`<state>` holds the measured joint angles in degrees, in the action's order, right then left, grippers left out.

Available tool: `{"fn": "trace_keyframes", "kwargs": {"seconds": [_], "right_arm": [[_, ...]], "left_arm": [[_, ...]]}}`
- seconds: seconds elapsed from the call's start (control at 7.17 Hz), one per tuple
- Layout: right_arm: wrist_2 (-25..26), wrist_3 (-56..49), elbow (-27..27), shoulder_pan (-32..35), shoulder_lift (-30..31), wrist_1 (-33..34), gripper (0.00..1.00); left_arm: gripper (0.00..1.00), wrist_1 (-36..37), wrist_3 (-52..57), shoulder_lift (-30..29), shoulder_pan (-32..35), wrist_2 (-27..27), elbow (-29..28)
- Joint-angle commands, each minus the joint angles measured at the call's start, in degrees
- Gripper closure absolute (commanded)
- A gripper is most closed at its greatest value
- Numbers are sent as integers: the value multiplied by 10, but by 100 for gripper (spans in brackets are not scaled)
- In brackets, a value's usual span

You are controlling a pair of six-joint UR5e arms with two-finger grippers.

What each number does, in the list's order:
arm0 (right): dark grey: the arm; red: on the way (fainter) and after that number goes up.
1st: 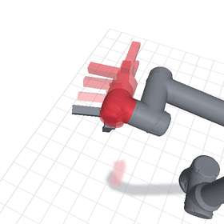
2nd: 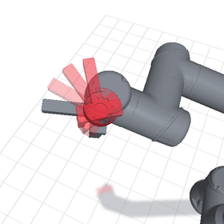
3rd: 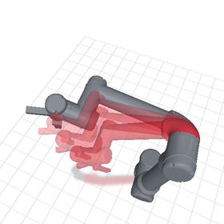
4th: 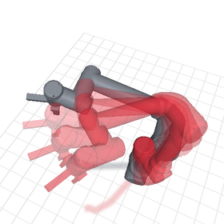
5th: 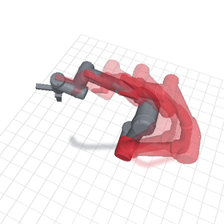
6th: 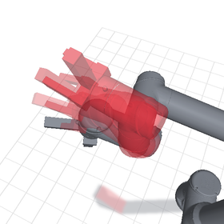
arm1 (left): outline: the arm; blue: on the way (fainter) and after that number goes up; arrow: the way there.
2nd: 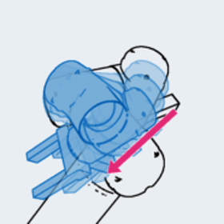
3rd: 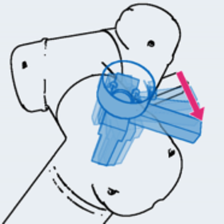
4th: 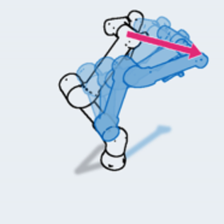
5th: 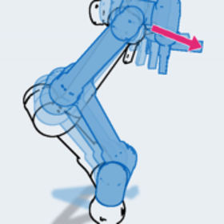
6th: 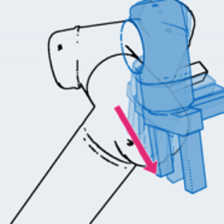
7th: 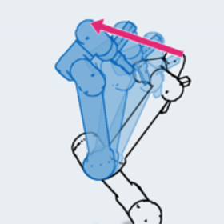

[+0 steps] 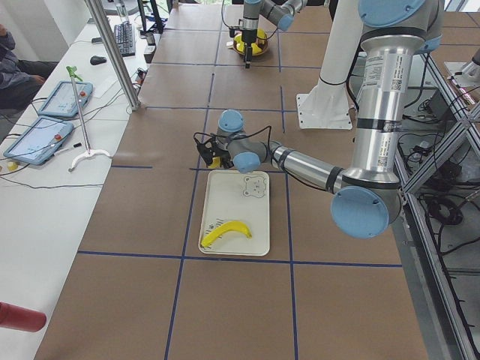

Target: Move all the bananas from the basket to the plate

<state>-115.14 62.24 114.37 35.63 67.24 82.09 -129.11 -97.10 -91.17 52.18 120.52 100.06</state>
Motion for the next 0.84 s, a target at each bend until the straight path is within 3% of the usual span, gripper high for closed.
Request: {"fn": "trace_keyframes", "kwargs": {"seconds": [0.0,0.42,0.7], "right_arm": [[-39,-58,1,43,35,5,0],[-40,-81,1,51,47,5,0],[-41,-81,2,51,47,5,0]], "left_arm": [[97,-4,-3,33,30,-4,-50],[91,-6,30,33,76,-6,-108],[59,-7,78,33,88,-5,-122]]}}
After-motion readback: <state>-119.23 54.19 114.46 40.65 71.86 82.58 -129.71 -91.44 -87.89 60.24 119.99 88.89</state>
